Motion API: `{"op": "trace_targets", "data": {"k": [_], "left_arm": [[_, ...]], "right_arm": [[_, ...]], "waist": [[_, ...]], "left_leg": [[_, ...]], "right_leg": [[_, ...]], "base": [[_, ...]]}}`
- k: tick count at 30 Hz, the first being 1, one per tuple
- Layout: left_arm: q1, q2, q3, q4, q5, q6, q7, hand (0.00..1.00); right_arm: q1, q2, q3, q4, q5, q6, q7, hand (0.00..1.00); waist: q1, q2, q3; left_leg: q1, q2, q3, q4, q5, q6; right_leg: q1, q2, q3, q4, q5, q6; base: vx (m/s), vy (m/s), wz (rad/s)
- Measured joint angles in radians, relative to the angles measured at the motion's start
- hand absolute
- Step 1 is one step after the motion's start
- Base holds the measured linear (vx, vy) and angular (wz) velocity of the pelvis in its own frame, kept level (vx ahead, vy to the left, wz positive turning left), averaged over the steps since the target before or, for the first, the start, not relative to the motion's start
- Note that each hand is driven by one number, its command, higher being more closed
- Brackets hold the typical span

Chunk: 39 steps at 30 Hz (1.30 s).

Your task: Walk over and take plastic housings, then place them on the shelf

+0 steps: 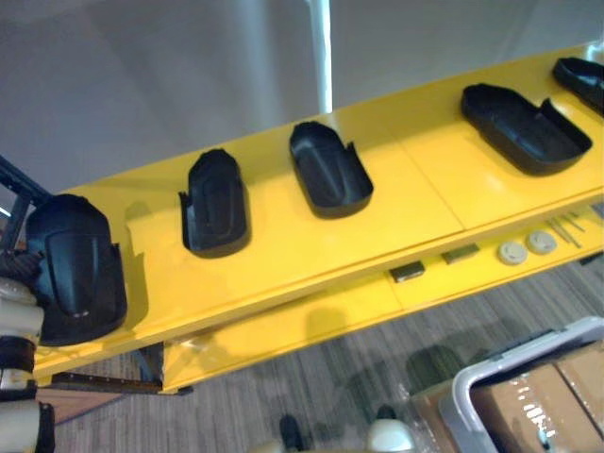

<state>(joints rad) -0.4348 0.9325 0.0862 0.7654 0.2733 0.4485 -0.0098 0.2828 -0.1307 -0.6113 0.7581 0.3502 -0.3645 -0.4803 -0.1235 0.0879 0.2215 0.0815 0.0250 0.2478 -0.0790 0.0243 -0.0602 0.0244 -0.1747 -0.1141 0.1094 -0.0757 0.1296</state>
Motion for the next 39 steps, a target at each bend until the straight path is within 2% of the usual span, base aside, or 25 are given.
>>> {"op": "trace_targets", "data": {"k": [7,12,15,16,19,22,28,31,33,34,36,39], "left_arm": [[-0.001,-0.075,0.029,0.001,-0.042,-0.005,0.086,1.0],[-0.037,-0.076,0.079,-0.025,-0.079,-0.011,0.114,1.0],[-0.043,-0.076,0.11,-0.037,-0.081,-0.011,0.119,1.0],[-0.046,-0.076,0.11,-0.038,-0.082,-0.01,0.121,0.0],[-0.061,-0.077,0.111,-0.036,-0.111,-0.003,0.186,0.0],[-0.063,-0.077,0.111,-0.036,-0.116,0.014,0.233,0.0],[-0.076,-0.08,0.111,-0.038,-0.12,0.079,0.318,0.0],[-0.079,-0.081,0.131,-0.04,-0.164,0.102,0.422,0.0],[-0.095,-0.081,0.186,-0.042,-0.21,0.096,0.569,0.0],[-0.102,-0.081,0.198,-0.044,-0.227,0.09,0.603,0.0],[-0.117,-0.078,0.225,-0.084,-0.236,0.045,0.719,0.0],[-0.119,-0.058,0.225,-0.163,-0.235,-0.025,0.789,0.0]], "right_arm": [[-0.026,-0.034,0.0,-0.055,0.0,-0.001,0.003,0.0],[-0.034,-0.077,-0.015,-0.125,-0.001,-0.003,0.006,0.0],[-0.053,-0.093,-0.015,-0.129,0.0,-0.003,0.021,0.0],[-0.054,-0.094,-0.015,-0.134,0.0,-0.003,0.023,0.0],[-0.065,-0.094,-0.015,-0.155,0.0,-0.003,0.026,0.0],[-0.071,-0.1,-0.015,-0.158,0.0,-0.003,0.034,0.0],[-0.073,-0.104,-0.014,-0.16,-0.005,-0.018,0.042,0.0],[-0.073,-0.103,-0.01,-0.16,-0.008,-0.048,0.042,0.0],[-0.069,-0.096,0.003,-0.17,-0.008,-0.086,0.041,0.0],[-0.067,-0.093,0.007,-0.175,-0.01,-0.095,0.042,0.0],[-0.06,-0.074,0.032,-0.221,-0.022,-0.12,0.043,0.0],[-0.054,-0.069,0.075,-0.265,-0.074,-0.14,0.044,0.0]], "waist": [[-0.002,-0.002,0.062],[-0.005,-0.043,0.114],[-0.005,-0.056,0.131],[-0.005,-0.056,0.136],[-0.011,-0.058,0.176],[-0.015,-0.06,0.187],[-0.024,-0.065,0.195],[-0.026,-0.065,0.195],[-0.024,-0.065,0.195],[-0.022,-0.065,0.195],[-0.008,-0.065,0.195],[0.002,-0.064,0.19]], "left_leg": [[-0.036,0.001,0.002,0.001,0.003,0.0],[-0.064,0.003,0.006,0.013,0.005,0.002],[-0.083,0.002,0.012,0.02,0.004,0.002],[-0.083,0.002,0.012,0.021,0.004,0.003],[-0.087,0.003,0.012,0.031,0.002,0.005],[-0.117,0.006,0.01,0.051,-0.002,0.007],[-0.117,0.008,0.008,0.055,-0.002,0.007],[-0.117,0.009,0.007,0.056,-0.002,0.007],[-0.115,0.009,0.006,0.056,-0.001,0.007],[-0.113,0.009,0.005,0.056,-0.001,0.007],[-0.096,0.01,0.005,0.055,-0.001,0.007],[-0.073,0.009,0.0,0.051,-0.001,0.007]], "right_leg": [[-0.043,0.0,0.005,0.018,-0.001,-0.002],[-0.081,0.001,0.019,0.043,-0.004,-0.007],[-0.109,0.0,0.033,0.058,-0.004,-0.007],[-0.109,0.0,0.034,0.059,-0.004,-0.007],[-0.112,-0.001,0.035,0.068,-0.005,-0.009],[-0.135,-0.001,0.035,0.078,-0.006,-0.011],[-0.137,0.002,0.035,0.088,-0.009,-0.015],[-0.137,0.002,0.034,0.089,-0.009,-0.015],[-0.134,0.002,0.033,0.089,-0.009,-0.015],[-0.132,0.002,0.032,0.089,-0.01,-0.015],[-0.115,0.003,0.03,0.089,-0.012,-0.018],[-0.089,0.003,0.022,0.085,-0.014,-0.019]], "base": [[-0.01,0.001,0.01],[0.0,0.0,0.0],[-0.01,0.002,-0.05],[-0.01,0.003,-0.04],[-0.02,0.0,0.01],[-0.03,-0.007,0.04],[0.0,0.0,0.0],[0.0,0.0,0.0],[0.0,0.0,0.0],[0.0,0.0,0.0],[0.0,0.0,0.0],[0.0,0.0,0.02]]}}
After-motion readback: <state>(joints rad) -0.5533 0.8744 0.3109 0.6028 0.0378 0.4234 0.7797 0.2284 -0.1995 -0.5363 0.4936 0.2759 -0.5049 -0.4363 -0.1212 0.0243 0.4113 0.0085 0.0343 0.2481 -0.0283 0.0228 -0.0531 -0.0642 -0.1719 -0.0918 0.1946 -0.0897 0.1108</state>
